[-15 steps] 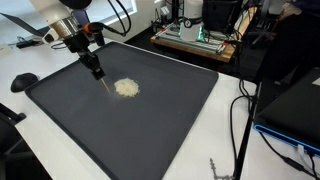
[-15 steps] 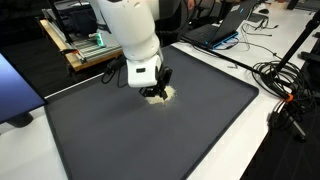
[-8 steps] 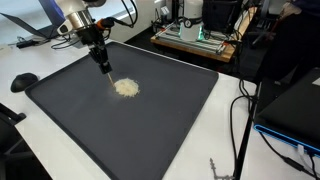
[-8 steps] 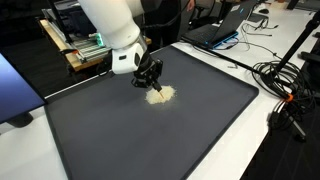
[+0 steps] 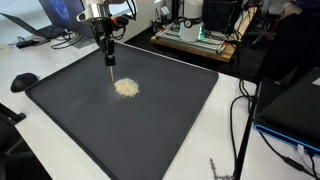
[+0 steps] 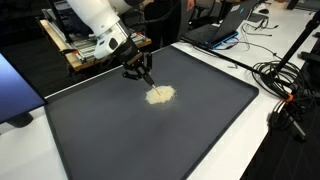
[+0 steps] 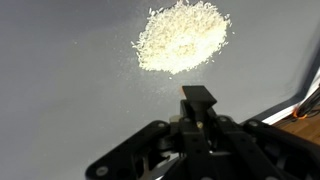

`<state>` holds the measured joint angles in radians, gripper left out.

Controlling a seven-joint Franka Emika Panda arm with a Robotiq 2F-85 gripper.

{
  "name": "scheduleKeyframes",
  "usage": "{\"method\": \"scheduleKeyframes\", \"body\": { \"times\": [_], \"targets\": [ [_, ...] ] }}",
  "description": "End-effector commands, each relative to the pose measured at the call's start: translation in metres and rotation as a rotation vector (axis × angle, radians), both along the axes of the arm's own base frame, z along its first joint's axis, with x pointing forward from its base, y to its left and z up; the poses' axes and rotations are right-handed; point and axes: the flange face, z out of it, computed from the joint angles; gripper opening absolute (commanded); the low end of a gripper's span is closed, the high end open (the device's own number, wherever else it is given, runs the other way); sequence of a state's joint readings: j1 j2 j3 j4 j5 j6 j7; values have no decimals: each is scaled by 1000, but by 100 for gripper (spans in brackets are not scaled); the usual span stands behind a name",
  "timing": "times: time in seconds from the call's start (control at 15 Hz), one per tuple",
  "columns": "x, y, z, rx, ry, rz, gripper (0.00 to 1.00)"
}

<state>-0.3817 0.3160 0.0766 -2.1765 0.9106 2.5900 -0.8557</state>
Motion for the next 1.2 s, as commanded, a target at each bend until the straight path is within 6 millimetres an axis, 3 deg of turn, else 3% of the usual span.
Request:
{"method": "scheduleKeyframes", "body": {
  "times": [0.0,0.2,0.27,0.47,0.53,1.13],
  "targets": [
    [-30,10,8,1,-75,-28,3],
    [-39,17,-3,49,-24,-69,3],
    [-26,12,-2,28,-51,-40,12],
    [-33,15,-9,41,-26,-56,12],
    [-34,15,-9,42,-25,-58,3],
    [-32,-22,-22,216,-38,-40,3]
  ]
}}
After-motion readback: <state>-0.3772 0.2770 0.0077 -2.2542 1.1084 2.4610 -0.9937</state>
